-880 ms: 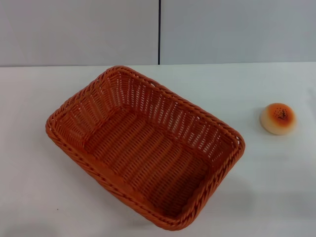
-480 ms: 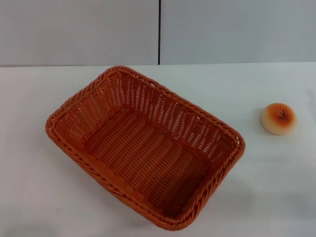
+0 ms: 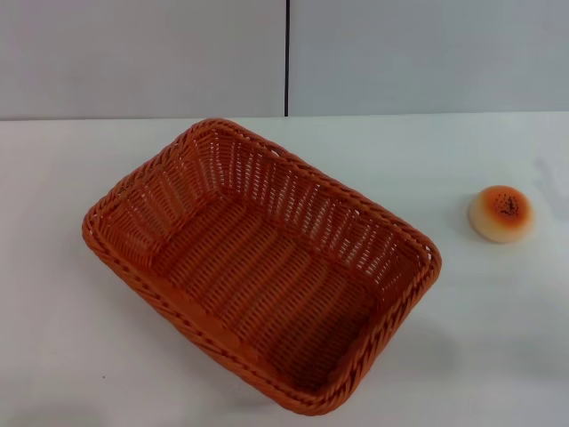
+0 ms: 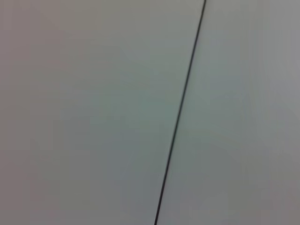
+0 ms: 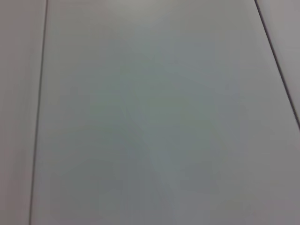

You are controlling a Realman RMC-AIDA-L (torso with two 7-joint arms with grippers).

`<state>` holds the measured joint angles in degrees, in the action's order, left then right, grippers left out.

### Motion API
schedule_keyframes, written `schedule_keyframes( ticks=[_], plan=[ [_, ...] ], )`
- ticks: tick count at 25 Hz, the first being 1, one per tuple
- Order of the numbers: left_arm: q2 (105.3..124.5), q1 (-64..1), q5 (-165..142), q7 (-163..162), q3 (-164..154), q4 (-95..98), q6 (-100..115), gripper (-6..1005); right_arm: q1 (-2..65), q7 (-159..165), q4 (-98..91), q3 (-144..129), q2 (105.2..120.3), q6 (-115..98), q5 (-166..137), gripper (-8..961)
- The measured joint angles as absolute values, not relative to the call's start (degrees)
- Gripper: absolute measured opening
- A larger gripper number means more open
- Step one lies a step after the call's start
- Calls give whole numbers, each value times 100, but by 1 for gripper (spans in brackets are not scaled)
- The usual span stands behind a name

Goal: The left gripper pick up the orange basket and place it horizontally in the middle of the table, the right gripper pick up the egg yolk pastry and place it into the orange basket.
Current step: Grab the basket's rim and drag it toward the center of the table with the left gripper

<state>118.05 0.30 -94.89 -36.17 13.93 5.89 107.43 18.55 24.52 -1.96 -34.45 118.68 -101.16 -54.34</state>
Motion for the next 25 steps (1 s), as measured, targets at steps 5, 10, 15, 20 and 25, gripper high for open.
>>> schedule_keyframes(
  ticks=[5,10,15,20,25],
  plan=[
    [11803,-208,-9476,-4004,1423,1119,10781,805,1891,2615,-497,-3490,11865,-9902,-5441,737],
    [11803,-680,-9505,-4205,1398,1507,10280,805,2011,2749,-723,-3518,11859,-9536,-5498,737],
    [11799,-1104,-9515,-4836,971,2147,9815,805,2133,2748,-732,-3521,11870,-9290,-5576,737],
    [11795,-1411,-9521,-5544,540,2753,9512,804,2186,2767,-737,-3526,11868,-9257,-5611,736],
    [11795,-1572,-9526,-7211,-732,4268,9175,804,2162,2770,-737,-3526,11882,-9306,-5616,736]
  ],
)
